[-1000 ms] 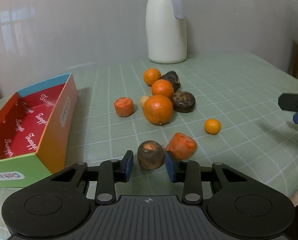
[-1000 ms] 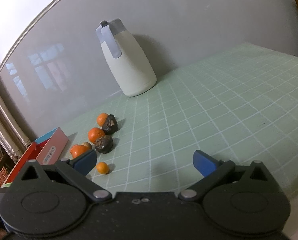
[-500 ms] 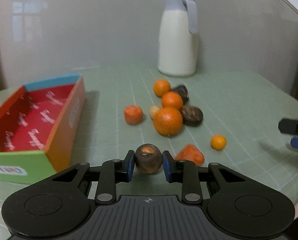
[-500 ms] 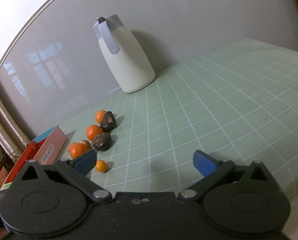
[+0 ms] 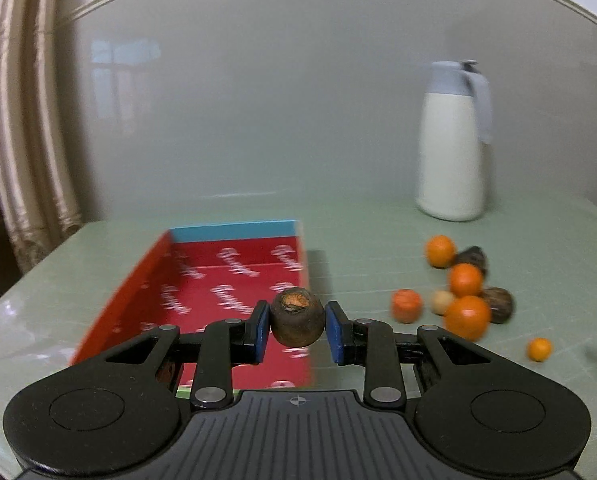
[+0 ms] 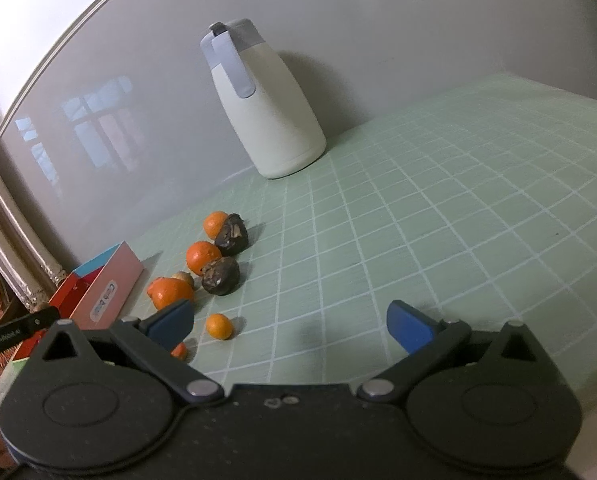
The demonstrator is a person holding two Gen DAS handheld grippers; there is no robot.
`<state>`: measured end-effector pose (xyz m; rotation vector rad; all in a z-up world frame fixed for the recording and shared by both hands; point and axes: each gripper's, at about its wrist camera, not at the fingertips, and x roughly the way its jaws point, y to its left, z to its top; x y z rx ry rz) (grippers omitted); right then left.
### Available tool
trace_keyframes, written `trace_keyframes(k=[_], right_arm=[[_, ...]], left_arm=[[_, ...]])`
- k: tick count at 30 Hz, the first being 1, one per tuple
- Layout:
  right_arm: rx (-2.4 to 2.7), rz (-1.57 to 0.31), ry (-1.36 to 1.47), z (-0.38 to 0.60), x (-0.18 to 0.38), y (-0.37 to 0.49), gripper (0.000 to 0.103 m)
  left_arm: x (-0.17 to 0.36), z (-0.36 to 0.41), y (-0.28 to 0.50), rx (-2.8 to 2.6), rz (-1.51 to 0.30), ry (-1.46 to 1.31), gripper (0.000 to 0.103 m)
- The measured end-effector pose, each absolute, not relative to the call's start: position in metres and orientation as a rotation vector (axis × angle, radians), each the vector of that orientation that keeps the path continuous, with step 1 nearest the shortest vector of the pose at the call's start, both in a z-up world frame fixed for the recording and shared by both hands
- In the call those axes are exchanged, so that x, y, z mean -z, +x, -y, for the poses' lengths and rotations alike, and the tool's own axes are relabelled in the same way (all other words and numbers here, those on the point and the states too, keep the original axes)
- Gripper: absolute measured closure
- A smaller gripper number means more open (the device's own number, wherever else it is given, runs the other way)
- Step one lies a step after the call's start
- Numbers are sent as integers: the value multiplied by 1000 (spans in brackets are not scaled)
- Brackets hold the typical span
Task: Organize fruits
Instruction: 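Carry the brown fruit with the left tool over the red box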
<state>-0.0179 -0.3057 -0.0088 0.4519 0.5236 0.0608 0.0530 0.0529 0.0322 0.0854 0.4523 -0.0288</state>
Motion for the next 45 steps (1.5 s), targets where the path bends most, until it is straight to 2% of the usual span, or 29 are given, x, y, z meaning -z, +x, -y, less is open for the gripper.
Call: trace_keyframes(k=[18,27,45], right_arm=[[-48,-544,425,298,12,-14,0],[-56,-542,420,295,12,-13,0],[-54,-541,417,294,11,-13,0]], left_arm=[[-9,-134,102,-184,-593,-58,73],[2,-141,110,-203,-654,-67,73],[5,-134,113,-240,-659,-11,73]])
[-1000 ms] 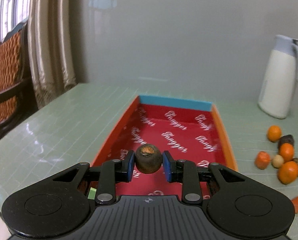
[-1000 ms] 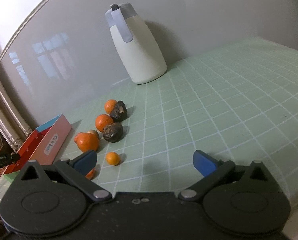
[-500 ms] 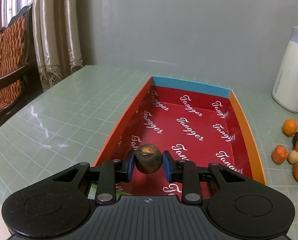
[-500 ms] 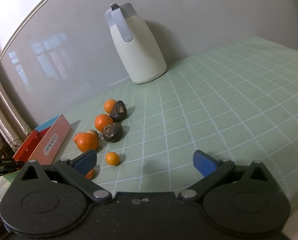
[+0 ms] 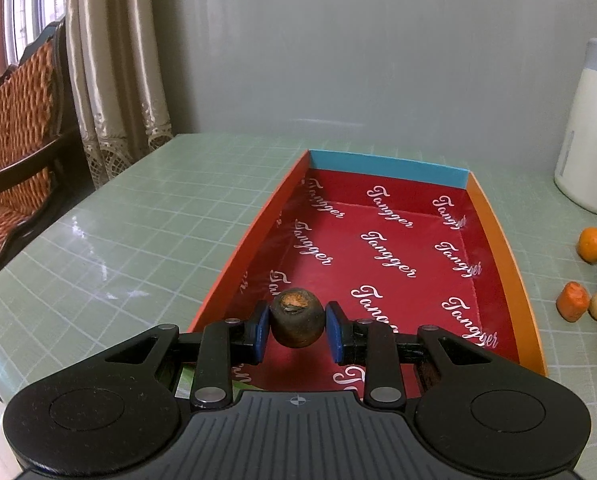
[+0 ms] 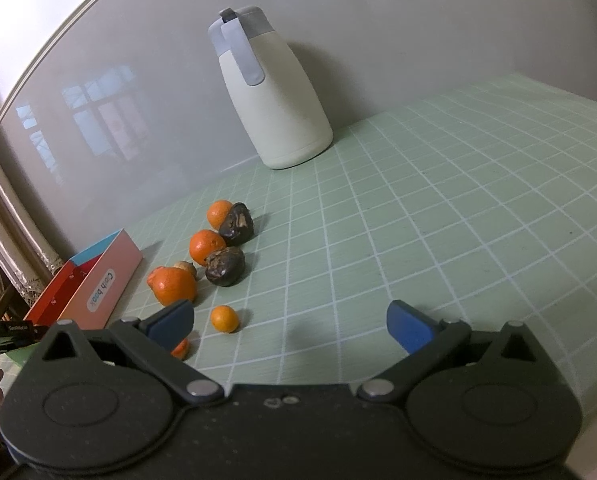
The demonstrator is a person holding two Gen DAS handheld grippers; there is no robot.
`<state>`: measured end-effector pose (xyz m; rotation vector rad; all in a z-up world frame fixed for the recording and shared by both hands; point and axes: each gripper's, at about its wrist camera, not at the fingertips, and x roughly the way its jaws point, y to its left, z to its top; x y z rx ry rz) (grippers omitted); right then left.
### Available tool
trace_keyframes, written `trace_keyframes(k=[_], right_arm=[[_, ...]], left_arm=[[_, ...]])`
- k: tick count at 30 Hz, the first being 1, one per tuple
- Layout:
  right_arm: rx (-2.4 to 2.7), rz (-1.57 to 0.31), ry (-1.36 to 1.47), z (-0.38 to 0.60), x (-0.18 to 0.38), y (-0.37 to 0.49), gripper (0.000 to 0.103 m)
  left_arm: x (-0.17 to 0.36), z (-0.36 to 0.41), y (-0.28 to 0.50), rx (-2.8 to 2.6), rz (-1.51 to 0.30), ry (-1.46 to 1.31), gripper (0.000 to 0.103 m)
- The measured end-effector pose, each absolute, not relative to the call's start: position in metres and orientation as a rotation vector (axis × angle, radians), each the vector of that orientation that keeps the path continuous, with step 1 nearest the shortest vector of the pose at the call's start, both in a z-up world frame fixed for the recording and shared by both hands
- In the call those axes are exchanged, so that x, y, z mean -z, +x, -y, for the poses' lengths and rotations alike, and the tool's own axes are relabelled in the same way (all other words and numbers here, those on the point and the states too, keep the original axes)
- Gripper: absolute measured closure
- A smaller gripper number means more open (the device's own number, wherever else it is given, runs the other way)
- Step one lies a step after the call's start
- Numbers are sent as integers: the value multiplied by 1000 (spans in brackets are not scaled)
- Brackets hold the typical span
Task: Organize fruits
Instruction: 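Carry the brown fruit with the left tool over the red box, then open the left tool to drop the brown fruit into the box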
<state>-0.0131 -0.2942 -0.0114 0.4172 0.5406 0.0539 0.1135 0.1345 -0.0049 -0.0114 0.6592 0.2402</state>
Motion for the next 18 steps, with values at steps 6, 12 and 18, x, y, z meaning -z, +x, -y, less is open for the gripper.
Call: trace_keyframes(k=[6,12,18], right_arm=[[-51,-540,425,296,11,-13,0],[-58,-541,419,294,11,-12,0],[-57,-544,417,293,12,-11,0]], left_arm=[[4,-134,114,-251,-664,-15,72],[1,-130,109,-256,-652,-22,35],[-4,-127,100,-253,-625,-28,35]])
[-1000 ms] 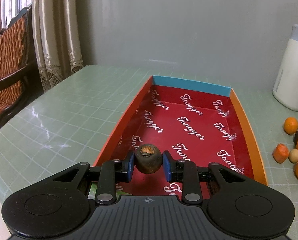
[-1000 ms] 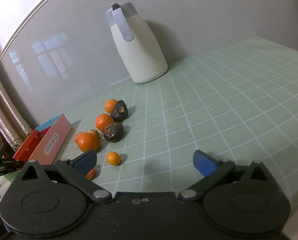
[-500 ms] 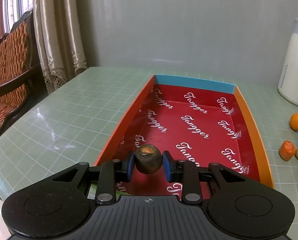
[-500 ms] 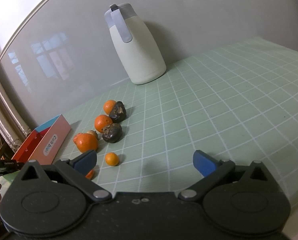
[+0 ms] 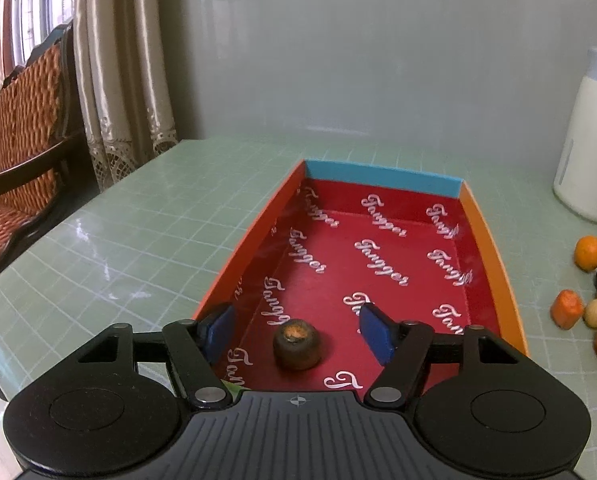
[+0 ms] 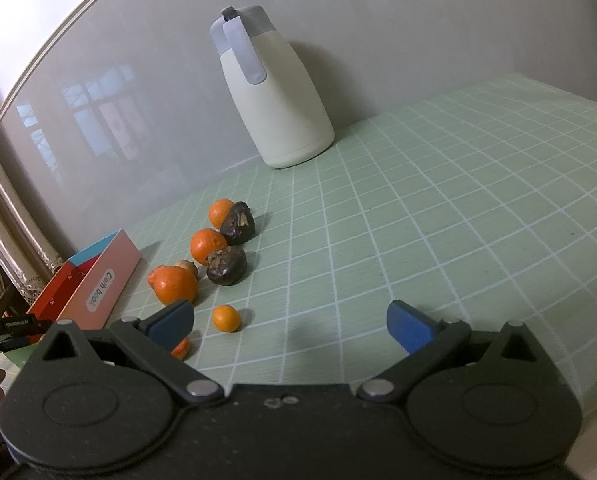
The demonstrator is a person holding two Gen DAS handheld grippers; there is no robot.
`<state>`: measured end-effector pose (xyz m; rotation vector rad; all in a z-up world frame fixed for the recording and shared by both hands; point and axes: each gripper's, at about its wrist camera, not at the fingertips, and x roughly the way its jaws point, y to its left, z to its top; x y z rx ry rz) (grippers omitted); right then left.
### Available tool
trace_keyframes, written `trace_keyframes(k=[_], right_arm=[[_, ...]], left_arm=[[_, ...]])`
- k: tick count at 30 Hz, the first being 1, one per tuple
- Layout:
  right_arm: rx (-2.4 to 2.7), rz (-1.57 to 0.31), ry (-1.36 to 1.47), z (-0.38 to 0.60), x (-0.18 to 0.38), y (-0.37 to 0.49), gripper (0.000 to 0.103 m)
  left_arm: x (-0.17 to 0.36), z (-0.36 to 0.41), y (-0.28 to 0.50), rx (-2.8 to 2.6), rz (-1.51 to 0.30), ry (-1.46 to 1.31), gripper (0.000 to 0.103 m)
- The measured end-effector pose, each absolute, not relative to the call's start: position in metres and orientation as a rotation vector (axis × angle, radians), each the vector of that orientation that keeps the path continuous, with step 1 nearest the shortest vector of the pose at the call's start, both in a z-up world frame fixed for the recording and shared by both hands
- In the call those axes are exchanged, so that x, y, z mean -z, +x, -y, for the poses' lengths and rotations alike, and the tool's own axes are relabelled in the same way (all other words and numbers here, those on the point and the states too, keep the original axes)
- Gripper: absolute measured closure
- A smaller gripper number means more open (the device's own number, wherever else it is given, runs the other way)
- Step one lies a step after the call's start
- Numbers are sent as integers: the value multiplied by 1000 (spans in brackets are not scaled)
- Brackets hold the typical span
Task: Organize fruits
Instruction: 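Open the left tool to drop the brown fruit into the box, then close the right tool on the orange carrot piece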
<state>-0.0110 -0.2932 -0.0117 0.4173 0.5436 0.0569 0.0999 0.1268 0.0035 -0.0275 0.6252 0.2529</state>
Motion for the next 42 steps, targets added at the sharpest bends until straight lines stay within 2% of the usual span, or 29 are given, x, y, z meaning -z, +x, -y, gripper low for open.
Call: trace_keyframes(k=[13,15,19,26,33,35,37,39,42], right_arm=[[-37,-550,379,289,12,-9,0],[-27,-544,355,286,11,-9,0],[-51,-509,319,281,6,-12,0],[-113,-494,240,261,2,-11,0],[-180,-517,209,234,3,2,6],[-210,-531,213,226,5,6,14],[-232,-542,208,218,6,9,27],[-253,-544,189,209,7,11,30],[-276,-553,158,196,9,14,42]], left_arm=[[-33,-116,73,-182,-526,-35,34],[-36,-112,64,-169,-510,-33,33],[-38,-105,43,-161,-473,-15,18],[-30,-101,15,-131,-484,7,16],[-18,-103,-3,-141,-501,10,12],[-14,-105,-5,-147,-508,-7,12],[-11,-108,-8,-147,-514,-16,12],[-8,-109,-10,-152,-517,-14,12],[-6,-113,-14,-157,-514,-13,12]])
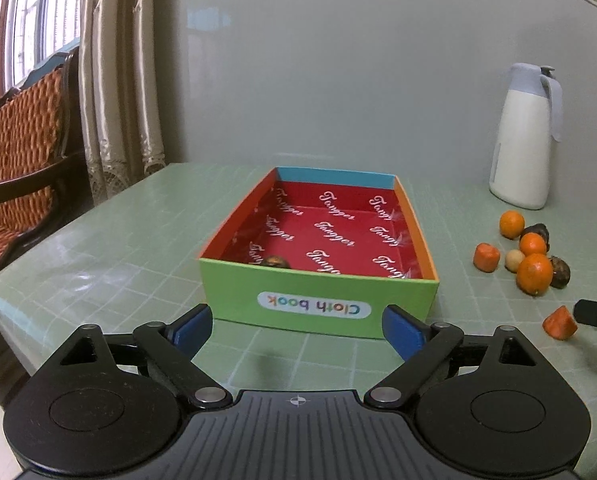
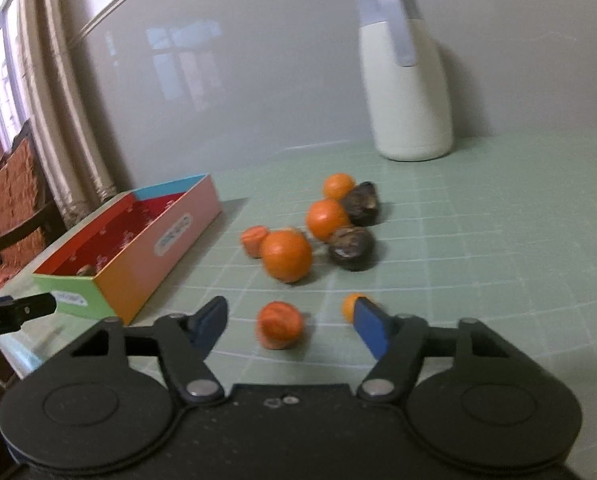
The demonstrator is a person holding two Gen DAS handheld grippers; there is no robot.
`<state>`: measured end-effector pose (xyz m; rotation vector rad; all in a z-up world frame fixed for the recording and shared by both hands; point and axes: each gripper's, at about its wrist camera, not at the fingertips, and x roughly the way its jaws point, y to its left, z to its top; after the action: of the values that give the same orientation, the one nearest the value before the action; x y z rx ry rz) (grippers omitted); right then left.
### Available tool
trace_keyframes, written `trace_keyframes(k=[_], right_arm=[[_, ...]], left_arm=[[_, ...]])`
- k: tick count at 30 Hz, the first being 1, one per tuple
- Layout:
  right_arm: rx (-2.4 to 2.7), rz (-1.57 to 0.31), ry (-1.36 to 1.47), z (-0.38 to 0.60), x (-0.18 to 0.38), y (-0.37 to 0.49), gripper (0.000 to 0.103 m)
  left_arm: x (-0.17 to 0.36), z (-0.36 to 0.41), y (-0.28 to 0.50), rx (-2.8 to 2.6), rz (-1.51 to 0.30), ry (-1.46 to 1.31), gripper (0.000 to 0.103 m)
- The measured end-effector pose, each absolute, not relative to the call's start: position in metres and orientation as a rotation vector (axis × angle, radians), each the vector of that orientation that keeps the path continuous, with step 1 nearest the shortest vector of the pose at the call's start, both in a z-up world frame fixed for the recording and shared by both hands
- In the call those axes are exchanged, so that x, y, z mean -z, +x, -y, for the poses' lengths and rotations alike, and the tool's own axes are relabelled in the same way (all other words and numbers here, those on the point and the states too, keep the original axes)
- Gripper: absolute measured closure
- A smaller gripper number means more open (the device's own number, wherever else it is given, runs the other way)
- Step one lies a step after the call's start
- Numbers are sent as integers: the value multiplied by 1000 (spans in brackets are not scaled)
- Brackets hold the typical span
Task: Organize fruits
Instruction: 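Close the right tool on the orange carrot piece, then carry the carrot piece with the right tool into the red box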
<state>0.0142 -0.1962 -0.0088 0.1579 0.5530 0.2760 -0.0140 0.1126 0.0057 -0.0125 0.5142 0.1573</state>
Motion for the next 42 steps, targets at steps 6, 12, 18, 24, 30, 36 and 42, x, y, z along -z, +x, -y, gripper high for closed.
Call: trace_keyframes(k=[6,12,18,24,30,36,42], right_arm=[[-289,-585,146,183,15,23,58],[-266,-589,134,181,19,28,62],[-259,-610,127,178,24,34,66],[-269,-605,124,176,24,32,72],[-292,-592,137,176,20,30,72],[-321,-595,145,170,16,31,72],[-373,-575,117,149,5,32,72]], left_arm=[[-5,-124,-17,-182,-500,-13,11],[-6,-141,-16,-209,-501,-50,11],[-2,-146,-14,-216,-509,-67,11],[0,-148,-13,-218,-514,-74,11],[1,-155,-13,-231,-513,-87,11],[4,-169,-18,-261,-515,-115,11],[7,-181,-21,-290,-520,-126,11]])
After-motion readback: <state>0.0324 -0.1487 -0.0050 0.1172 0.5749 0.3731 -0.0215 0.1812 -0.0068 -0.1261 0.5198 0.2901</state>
